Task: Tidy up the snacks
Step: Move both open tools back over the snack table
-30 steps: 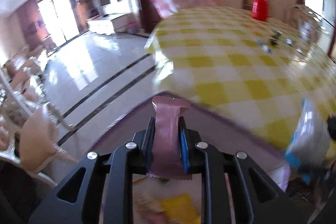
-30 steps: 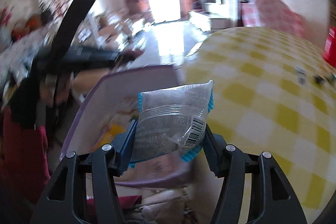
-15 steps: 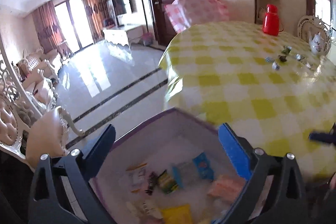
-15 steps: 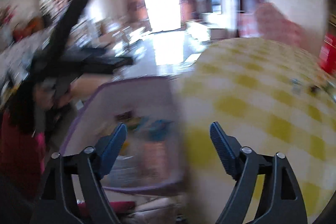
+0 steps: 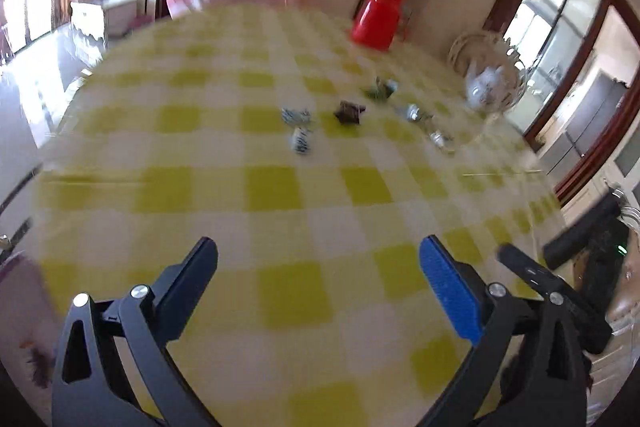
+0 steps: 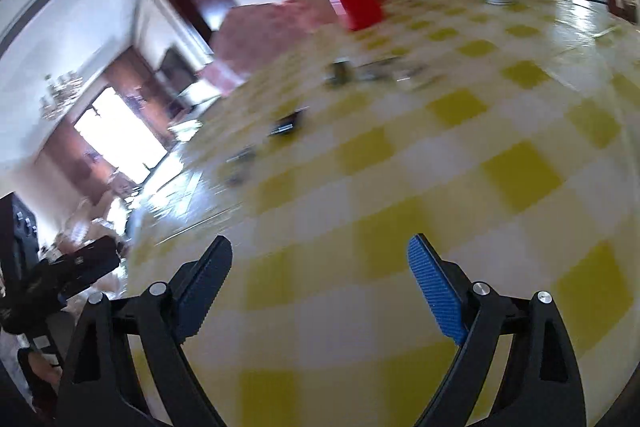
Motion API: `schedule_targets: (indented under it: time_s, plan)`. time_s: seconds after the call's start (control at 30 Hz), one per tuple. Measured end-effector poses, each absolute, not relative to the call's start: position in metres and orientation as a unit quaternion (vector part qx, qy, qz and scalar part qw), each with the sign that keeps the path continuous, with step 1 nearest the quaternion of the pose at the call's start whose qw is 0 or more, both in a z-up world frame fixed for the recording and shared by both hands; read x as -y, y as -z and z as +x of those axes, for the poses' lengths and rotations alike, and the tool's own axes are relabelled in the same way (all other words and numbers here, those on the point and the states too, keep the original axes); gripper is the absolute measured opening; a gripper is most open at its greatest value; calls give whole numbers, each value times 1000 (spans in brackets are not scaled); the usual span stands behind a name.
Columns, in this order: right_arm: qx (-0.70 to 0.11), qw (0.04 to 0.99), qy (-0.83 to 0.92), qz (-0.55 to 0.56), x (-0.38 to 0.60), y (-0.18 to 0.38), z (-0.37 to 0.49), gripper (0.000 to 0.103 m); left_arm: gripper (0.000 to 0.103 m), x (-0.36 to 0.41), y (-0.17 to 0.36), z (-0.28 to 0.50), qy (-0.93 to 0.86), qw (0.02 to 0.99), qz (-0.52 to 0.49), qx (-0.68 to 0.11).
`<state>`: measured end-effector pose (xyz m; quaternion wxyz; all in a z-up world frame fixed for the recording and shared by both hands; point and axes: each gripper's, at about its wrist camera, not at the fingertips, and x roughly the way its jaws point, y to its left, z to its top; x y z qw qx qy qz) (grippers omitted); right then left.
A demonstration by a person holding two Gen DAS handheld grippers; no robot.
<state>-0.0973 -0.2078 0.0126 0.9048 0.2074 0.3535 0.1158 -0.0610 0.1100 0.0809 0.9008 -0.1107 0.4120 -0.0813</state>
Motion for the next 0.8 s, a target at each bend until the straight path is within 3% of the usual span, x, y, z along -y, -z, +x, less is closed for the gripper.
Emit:
schedule_targets:
  time_s: [0.4, 0.57, 0.8]
  plan:
    - [-358, 909, -51, 207, 272, -3, 20, 87, 101, -70, -20, 77, -39, 899, -45, -433]
    - [-361, 919, -29, 152, 269, -1, 72, 87, 101, -85, -8, 101, -50, 887, -99, -448]
    - [-411, 911, -20, 30, 240, 9, 150, 86, 101, -73, -5, 103, -42, 892, -73, -445]
